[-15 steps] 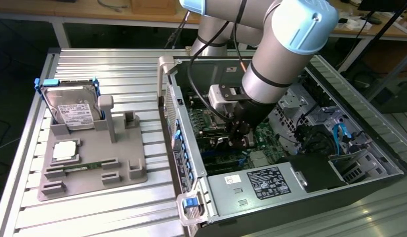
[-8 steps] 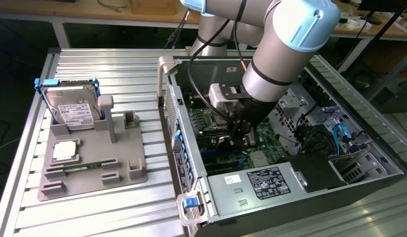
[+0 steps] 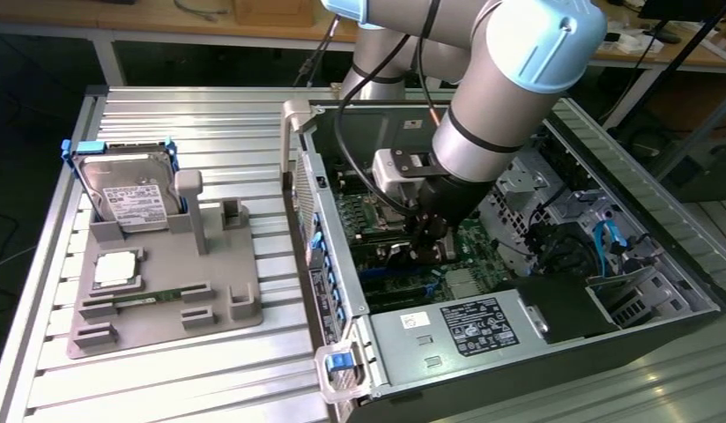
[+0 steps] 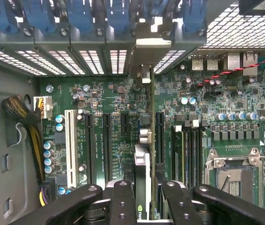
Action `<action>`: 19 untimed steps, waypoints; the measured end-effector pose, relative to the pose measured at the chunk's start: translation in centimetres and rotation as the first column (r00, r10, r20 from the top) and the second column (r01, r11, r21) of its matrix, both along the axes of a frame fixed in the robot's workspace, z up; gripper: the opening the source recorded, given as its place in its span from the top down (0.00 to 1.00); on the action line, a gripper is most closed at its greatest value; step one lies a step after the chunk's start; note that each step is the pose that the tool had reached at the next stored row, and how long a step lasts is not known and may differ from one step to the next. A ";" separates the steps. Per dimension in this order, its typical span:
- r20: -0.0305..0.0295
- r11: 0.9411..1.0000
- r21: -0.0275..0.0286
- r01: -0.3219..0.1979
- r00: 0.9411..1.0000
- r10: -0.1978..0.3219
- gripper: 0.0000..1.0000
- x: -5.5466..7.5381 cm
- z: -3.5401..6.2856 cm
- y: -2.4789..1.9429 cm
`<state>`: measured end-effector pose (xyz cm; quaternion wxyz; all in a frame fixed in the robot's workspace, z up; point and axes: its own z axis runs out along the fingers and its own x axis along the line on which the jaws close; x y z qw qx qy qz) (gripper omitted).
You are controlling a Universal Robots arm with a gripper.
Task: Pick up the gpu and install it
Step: 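Insert the gpu into the slot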
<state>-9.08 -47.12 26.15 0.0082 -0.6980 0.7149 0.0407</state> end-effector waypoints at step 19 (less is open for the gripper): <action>0.001 1.000 0.000 0.001 1.000 -0.001 0.73 -0.7 0.00 -0.17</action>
